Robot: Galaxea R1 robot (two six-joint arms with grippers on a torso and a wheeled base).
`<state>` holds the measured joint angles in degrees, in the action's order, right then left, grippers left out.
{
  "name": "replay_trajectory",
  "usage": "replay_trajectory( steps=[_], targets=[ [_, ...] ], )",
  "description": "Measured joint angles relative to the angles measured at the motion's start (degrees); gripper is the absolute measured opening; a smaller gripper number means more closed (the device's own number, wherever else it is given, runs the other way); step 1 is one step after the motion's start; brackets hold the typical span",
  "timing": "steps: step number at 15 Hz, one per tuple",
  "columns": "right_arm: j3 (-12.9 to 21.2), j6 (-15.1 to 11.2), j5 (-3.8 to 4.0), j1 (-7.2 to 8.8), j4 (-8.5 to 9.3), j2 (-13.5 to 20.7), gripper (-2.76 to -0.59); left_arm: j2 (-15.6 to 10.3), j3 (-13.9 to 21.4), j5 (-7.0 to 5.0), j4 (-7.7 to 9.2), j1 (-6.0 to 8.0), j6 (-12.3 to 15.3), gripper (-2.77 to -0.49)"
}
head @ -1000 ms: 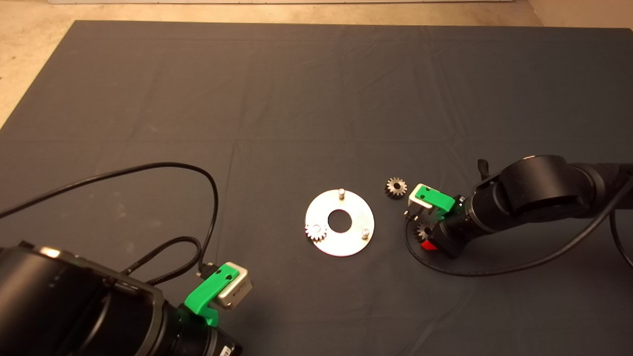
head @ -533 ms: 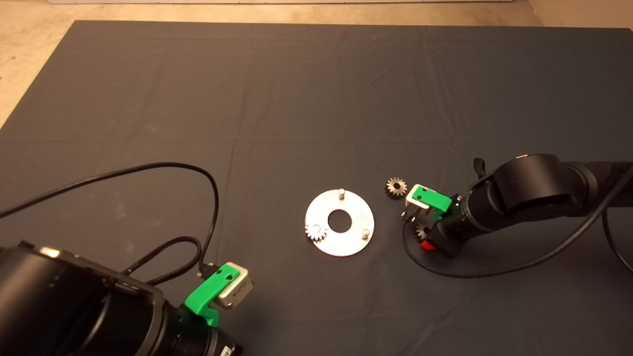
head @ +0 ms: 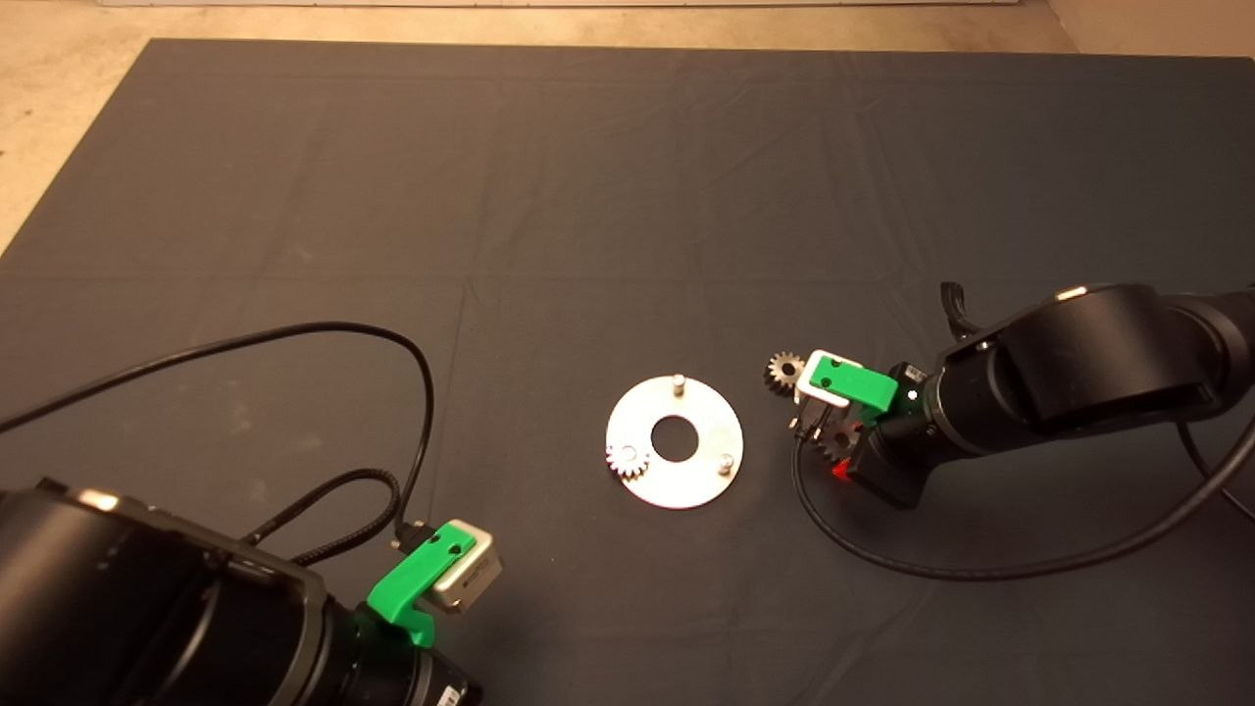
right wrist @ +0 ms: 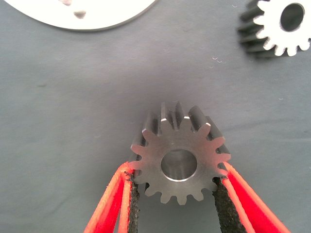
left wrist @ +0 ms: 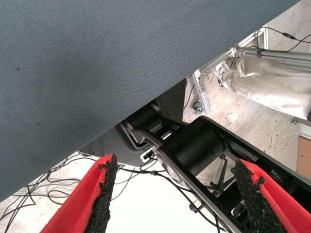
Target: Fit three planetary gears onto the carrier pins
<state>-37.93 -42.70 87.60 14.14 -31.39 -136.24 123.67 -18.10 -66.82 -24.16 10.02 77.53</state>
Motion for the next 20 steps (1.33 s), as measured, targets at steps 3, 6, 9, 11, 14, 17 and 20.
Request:
replay_trajectory(
  steps=[3, 6, 9, 11, 14, 17, 20],
  targets=[
    [0.9, -0.2, 0.30, 1.34, 0.61, -0.7, -2.47, 0.0, 0.0, 0.74, 0.00, 0.00, 0.0, -1.61],
    [1.6, -2.2, 0.35, 1.38, 1.38, -3.0, -2.47, 0.1, 0.0, 1.10, -0.01, 0.01, 0.0, -1.61],
    [1.7, -2.6, 0.34, 1.40, 2.21, -6.8, -2.47, 0.1, 0.0, 1.16, -0.01, 0.01, 0.0, -1.61],
    [1.7, -3.2, -0.12, 1.40, 2.49, -8.4, -2.47, 0.1, 0.0, 1.17, -0.01, 0.01, 0.0, -1.61],
    [1.5, -3.4, 0.49, 1.38, 2.56, -9.2, -2.48, 0.5, 0.0, 1.28, -0.01, 0.01, 0.0, -1.61],
    [0.5, -3.4, 0.32, 1.40, 2.60, -9.7, -2.50, 0.4, 0.0, 1.47, -0.01, 0.01, 0.0, -1.61],
    [-2.3, -3.3, 0.73, 1.27, 2.71, -11.5, -2.51, 0.4, 0.0, 1.96, 0.00, 0.01, 0.0, -1.61]
  ],
)
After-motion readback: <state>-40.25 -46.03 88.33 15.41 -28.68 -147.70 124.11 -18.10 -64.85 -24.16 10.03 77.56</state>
